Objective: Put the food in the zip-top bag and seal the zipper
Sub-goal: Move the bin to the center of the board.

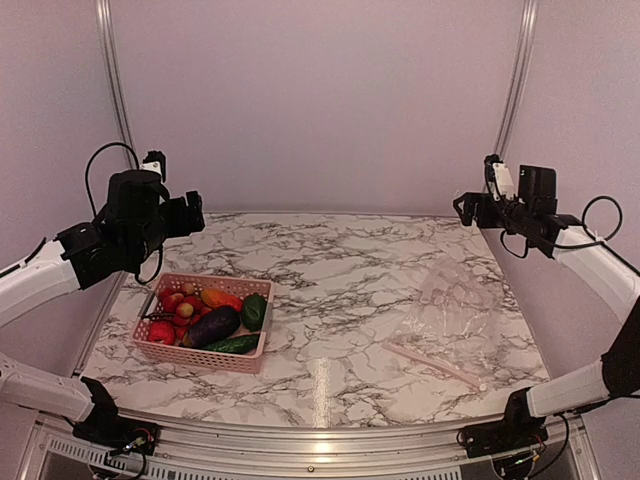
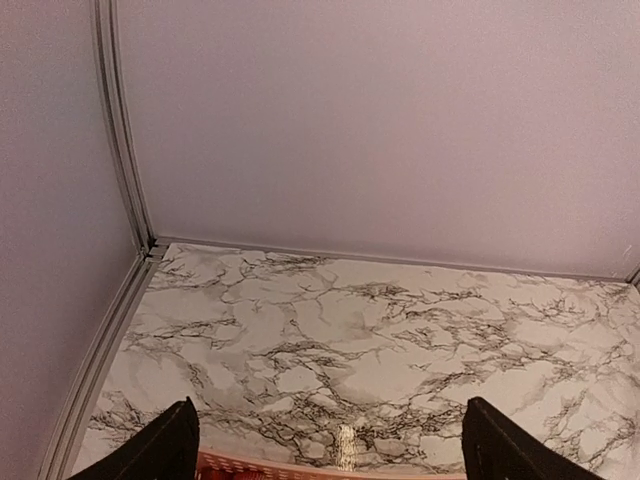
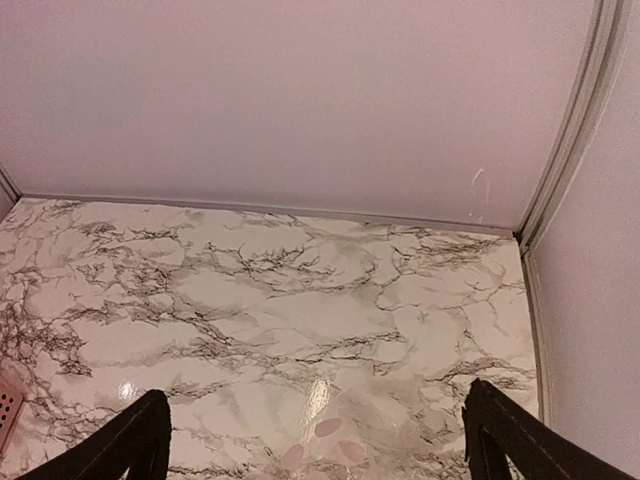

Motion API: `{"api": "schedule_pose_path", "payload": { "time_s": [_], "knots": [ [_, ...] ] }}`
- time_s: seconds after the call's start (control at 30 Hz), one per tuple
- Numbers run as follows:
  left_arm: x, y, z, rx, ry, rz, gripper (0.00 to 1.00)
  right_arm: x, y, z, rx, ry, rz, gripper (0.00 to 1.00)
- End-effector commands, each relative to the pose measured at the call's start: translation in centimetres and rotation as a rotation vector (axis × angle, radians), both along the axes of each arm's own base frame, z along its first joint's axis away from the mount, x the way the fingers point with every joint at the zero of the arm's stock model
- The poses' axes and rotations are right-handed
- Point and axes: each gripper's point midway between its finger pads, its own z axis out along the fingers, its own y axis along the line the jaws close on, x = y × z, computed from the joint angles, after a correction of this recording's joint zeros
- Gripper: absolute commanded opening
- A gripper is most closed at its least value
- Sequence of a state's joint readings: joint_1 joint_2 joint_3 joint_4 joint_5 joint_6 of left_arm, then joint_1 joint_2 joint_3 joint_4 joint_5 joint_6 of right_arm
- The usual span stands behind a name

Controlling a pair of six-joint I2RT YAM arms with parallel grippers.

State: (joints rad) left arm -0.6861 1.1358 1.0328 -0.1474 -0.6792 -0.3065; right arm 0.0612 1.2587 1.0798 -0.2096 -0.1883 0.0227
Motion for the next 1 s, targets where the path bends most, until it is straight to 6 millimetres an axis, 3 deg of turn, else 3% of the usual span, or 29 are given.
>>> {"api": "schedule_pose_path", "payload": {
  "time_s": [0.0,0.2,0.4,0.53,0.73,0.97],
  "knots": [
    [0.3,-1.3,-2.9,-0.03,0.091,-0.064,0.92,-0.5,0.0,-1.6,0.024,0.066,-0.071,0.99],
    [0.3,-3.4,-6.4,-0.015,0.22,-0.161,0.84,-1.4,1.4,-3.2,0.03,0.119,-0.066,0.99],
    [-0.7,-6.0,-10.0,0.002,0.383,-0.298,0.78,-2.4,6.2,-3.7,0.05,0.139,0.08,0.93],
    [-1.5,-5.8,-11.9,0.03,0.485,-0.302,0.76,-3.1,11.5,-4.3,0.031,0.175,0.213,0.88],
    [-2.1,-2.4,-13.6,0.088,0.612,-0.217,0.75,-5.2,21.2,-5.7,0.018,0.235,0.443,0.81],
    [-3.4,5.5,-15.0,0.003,0.724,0.055,0.72,-9.0,30.4,-7.6,-0.035,0.303,0.69,0.73]
  ]
}}
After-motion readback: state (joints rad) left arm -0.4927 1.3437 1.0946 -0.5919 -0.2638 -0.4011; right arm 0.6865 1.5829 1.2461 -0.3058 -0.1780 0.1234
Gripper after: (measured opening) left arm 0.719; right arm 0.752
